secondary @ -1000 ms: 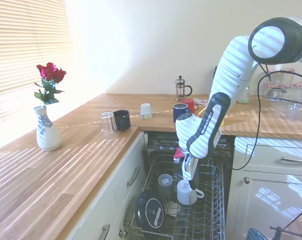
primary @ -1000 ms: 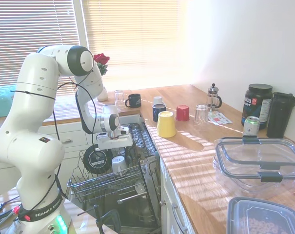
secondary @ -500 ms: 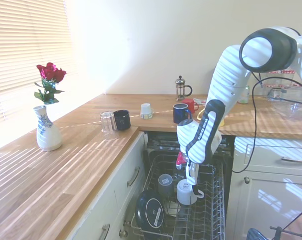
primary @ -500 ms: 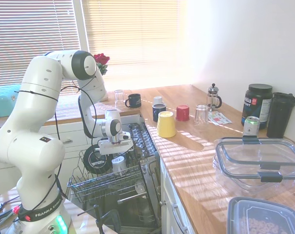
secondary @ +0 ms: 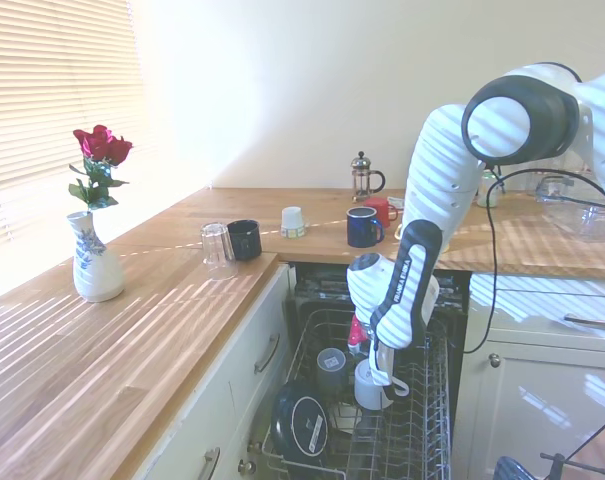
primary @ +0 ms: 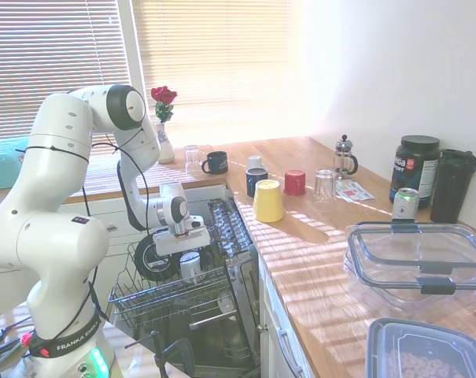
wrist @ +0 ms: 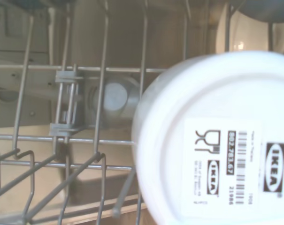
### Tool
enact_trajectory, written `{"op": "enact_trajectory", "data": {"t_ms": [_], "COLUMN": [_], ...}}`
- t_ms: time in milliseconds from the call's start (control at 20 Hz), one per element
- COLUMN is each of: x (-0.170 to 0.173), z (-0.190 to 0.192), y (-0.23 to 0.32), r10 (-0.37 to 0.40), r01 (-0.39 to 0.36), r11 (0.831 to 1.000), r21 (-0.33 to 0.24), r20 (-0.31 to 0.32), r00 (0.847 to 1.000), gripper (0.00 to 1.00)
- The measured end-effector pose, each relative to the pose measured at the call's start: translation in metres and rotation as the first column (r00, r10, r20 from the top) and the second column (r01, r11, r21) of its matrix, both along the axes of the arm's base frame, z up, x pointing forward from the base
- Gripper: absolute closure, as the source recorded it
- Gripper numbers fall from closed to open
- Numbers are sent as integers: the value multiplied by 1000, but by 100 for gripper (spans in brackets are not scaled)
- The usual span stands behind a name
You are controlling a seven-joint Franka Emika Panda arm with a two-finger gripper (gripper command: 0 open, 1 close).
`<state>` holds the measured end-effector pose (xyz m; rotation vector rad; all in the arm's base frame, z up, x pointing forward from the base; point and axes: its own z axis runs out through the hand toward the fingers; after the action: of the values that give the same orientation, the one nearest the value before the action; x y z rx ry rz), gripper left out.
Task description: Unload the mug from the dish rack
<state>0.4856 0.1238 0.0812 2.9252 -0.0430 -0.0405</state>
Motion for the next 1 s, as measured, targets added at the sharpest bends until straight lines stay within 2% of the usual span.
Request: {"op": "enact_trajectory", "data": {"t_ms": [550, 600, 800, 1000], "x": [6, 9, 23, 27], "z": [-16, -18, -30, -39], "y": [-25, -25, -22, -18], "r10": [-37, -43, -85, -98], "r01": [37, 43, 85, 96], "r11": [999, 999, 996, 994], "r21": [19, 21, 36, 53], "r20": [-7, -6, 8, 33], "r00": [999, 999, 996, 995], "gripper": [0, 100, 100, 100]}}
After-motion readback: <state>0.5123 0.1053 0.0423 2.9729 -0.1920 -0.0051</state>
